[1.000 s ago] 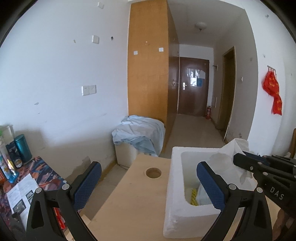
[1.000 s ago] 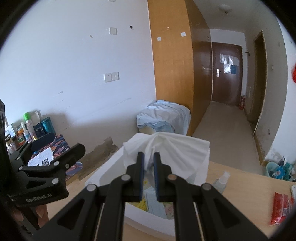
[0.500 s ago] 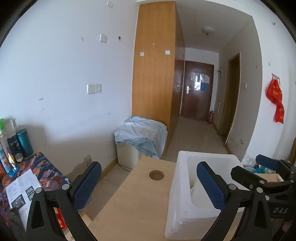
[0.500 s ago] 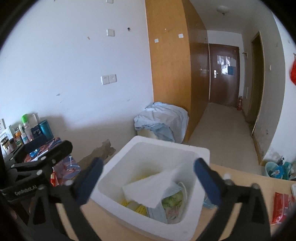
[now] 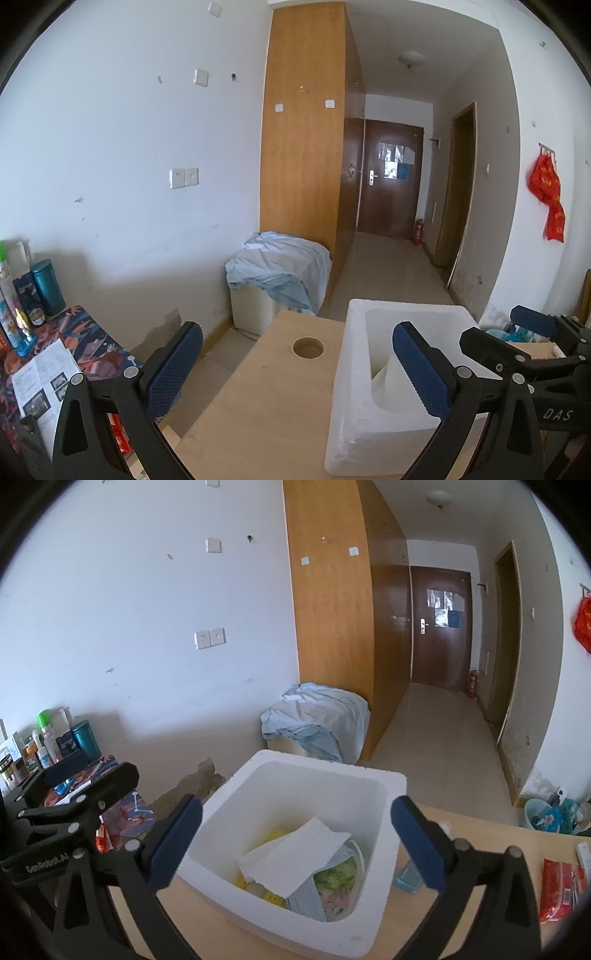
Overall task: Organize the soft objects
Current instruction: 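Lower the paper towel into the foam box and open the right gripper, then withdraw both tools from the foam box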
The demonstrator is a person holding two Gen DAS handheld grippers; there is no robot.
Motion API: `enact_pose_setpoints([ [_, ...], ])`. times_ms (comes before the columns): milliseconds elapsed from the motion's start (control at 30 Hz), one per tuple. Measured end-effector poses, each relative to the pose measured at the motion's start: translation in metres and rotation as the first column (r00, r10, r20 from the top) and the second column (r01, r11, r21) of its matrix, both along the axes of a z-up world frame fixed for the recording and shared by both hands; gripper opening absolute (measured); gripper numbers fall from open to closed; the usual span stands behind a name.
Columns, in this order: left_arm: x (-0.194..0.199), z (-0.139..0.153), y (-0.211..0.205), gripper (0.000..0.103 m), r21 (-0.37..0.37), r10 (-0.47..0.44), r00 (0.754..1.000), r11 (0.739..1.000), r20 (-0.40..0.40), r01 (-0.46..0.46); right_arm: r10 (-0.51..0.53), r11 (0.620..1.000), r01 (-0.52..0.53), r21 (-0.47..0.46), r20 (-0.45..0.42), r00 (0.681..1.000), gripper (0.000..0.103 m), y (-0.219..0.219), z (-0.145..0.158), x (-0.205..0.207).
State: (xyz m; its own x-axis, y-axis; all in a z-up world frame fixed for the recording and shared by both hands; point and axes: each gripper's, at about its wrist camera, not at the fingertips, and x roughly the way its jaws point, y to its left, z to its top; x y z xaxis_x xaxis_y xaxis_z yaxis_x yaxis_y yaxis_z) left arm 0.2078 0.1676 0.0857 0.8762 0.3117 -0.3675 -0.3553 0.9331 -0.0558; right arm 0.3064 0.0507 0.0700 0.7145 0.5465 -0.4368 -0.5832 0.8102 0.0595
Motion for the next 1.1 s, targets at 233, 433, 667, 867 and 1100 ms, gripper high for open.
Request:
enact_pose_setpoints([
  [233, -0.004, 0.004, -0.009, 0.103, 0.008, -0.025, 1.0, 1.0, 0.006, 0.025, -0.032, 0.999, 0.032, -0.002, 0.013, 0.999, 0.103, -0.017, 0.003, -0.008],
  [433, -0.01, 0.009, -0.027, 0.103, 0.01, -0.068, 0.998, 0.998, 0.019, 0.067, -0.123, 0.992, 0.122, 0.017, 0.031, 0.992, 0.103, -0.054, 0.008, -0.02],
  [667, -0.012, 0.012, -0.072, 0.103, 0.025, -0.175, 0.984, 0.984, 0.019, 0.174, -0.228, 0.972, 0.226, 0.07, 0.029, 0.973, 0.103, -0.107, 0.011, -0.039],
  [867, -0.018, 0.015, -0.096, 0.103, 0.021, -0.214, 0.977, 0.977, 0.018, 0.214, -0.242, 0.969, 0.24, 0.06, 0.036, 0.97, 0.103, -0.118, 0.011, -0.054],
  [1100, -0.033, 0.021, -0.109, 0.103, 0.038, -0.212, 0.977, 0.977, 0.027, 0.211, -0.241, 0.969, 0.238, 0.071, 0.047, 0.969, 0.103, -0.129, 0.013, -0.071],
])
